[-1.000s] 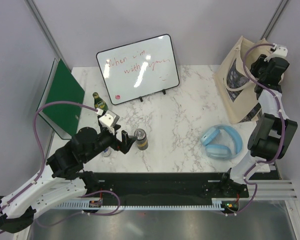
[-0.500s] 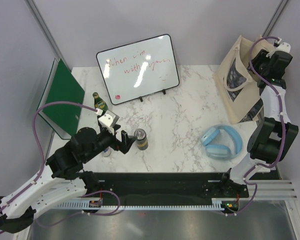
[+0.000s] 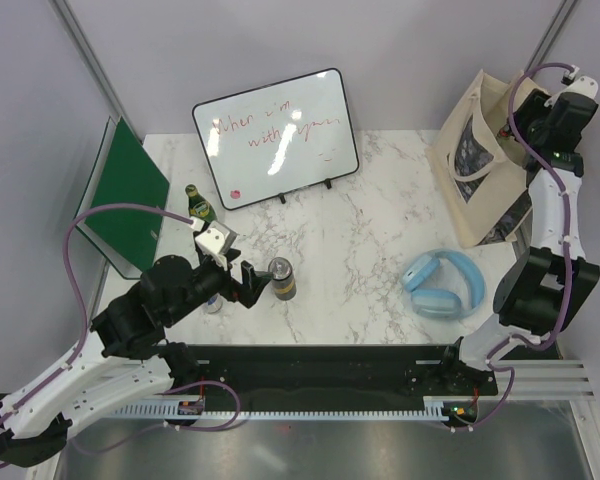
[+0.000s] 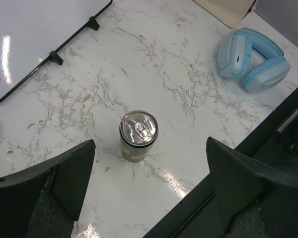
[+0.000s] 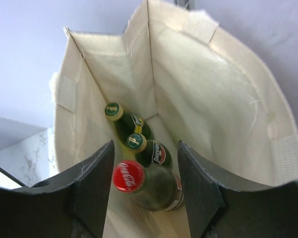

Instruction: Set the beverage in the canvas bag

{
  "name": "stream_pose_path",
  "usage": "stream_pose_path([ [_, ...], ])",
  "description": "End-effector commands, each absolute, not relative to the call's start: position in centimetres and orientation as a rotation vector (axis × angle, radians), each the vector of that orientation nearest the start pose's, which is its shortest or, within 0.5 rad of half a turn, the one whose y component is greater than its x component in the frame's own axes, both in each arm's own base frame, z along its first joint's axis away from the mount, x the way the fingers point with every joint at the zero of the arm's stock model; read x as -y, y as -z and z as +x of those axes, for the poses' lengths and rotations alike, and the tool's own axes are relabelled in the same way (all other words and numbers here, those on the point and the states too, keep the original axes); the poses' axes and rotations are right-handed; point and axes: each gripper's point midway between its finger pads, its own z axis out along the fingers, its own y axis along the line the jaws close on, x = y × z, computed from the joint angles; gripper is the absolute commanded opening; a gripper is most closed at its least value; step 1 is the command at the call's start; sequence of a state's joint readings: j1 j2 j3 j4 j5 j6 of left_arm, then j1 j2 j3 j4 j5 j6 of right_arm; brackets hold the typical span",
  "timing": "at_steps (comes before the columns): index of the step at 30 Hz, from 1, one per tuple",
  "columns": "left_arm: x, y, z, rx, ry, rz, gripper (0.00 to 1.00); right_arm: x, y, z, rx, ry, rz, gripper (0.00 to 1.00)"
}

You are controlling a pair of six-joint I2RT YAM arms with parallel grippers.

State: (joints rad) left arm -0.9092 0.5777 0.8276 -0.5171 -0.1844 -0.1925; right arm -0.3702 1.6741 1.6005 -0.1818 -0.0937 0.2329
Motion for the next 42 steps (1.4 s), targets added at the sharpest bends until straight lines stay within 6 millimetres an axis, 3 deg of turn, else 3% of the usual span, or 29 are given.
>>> stream_pose_path([
  [1,18.1,-28.0,17.9,-1.754,0.577,0.525,1.00,16.7,-38.4,48.1,-1.620,0.051,0.474,0.62],
  [5,18.1,-28.0,18.0,-1.755,0.573,0.523,1.00,15.5,-40.6,47.3,-1.582,0.010,0.447,0.63],
  [8,18.1,-27.9,18.0,-1.759,0.570,0.524,1.00,13.1,-43.0,46.3,-1.564,-0.067,0.421,0.64],
  [11,17.8,-28.2,18.2,-1.752,0.557,0.505,1.00,9.2,-43.4,45.2,-1.607,-0.141,0.387,0.68],
  [12,17.6,-28.1,18.2,-1.753,0.552,0.500,1.00,6.3,-44.1,44.4,-1.609,-0.181,0.336,0.70],
  [13,17.4,-28.2,18.4,-1.752,0.540,0.482,1.00,4.7,-43.0,44.2,-1.638,-0.192,0.309,0.73],
  [14,17.3,-28.4,18.4,-1.747,0.540,0.474,1.00,2.9,-43.6,43.0,-1.626,-0.211,0.278,0.78],
  [15,17.0,-28.5,18.4,-1.743,0.537,0.466,1.00,-0.7,-43.1,42.7,-1.648,-0.270,0.211,0.82],
  [16,16.8,-28.5,18.5,-1.742,0.528,0.452,1.00,-2.5,-41.1,42.3,-1.693,-0.288,0.176,0.86],
  [17,16.7,-28.6,18.6,-1.743,0.523,0.442,1.00,-4.5,-41.0,41.3,-1.694,-0.312,0.139,0.96],
  [18,16.5,-28.8,18.6,-1.738,0.520,0.432,1.00,-8.0,-40.1,40.5,-1.722,-0.369,0.070,0.98],
  [19,16.2,-28.8,18.7,-1.735,0.511,0.417,1.00,-9.6,-37.9,40.0,-1.775,-0.396,0.039,0.98],
  [20,16.1,-29.0,18.7,-1.732,0.507,0.408,1.00,-12.7,-37.3,38.7,-1.793,-0.452,-0.031,0.98],
  [23,15.3,-29.7,18.7,-1.705,0.503,0.373,1.00,-17.7,-33.5,36.3,-1.875,-0.510,-0.182,0.98],
  [24,15.2,-29.9,18.6,-1.698,0.508,0.370,1.00,-20.8,-32.6,34.7,-1.892,-0.557,-0.276,0.98],
  [26,15.4,-30.7,17.9,-1.661,0.561,0.385,1.00,-24.0,-30.2,32.9,-1.940,-0.613,-0.378,0.98],
  [29,15.1,-32.3,16.8,-1.574,0.627,0.382,1.00,-30.0,-27.2,28.8,-1.975,-0.714,-0.567,0.98],
  [33,13.4,-33.7,16.0,-1.470,0.650,0.326,1.00,-33.4,-24.6,25.7,-1.948,-0.656,-0.792,0.98],
  [37,12.0,-34.2,16.0,-1.433,0.634,0.267,1.00,-36.5,-23.9,23.9,-1.958,-0.757,-0.896,0.98],
  [38,11.9,-34.3,16.0,-1.428,0.629,0.262,1.00,-37.5,-22.8,23.2,-1.976,-0.757,-0.931,0.98],
  [42,12.2,-34.1,16.2,-1.442,0.622,0.271,1.00,-38.4,-20.5,23.1,-2.025,-0.605,-1.000,0.98],
])
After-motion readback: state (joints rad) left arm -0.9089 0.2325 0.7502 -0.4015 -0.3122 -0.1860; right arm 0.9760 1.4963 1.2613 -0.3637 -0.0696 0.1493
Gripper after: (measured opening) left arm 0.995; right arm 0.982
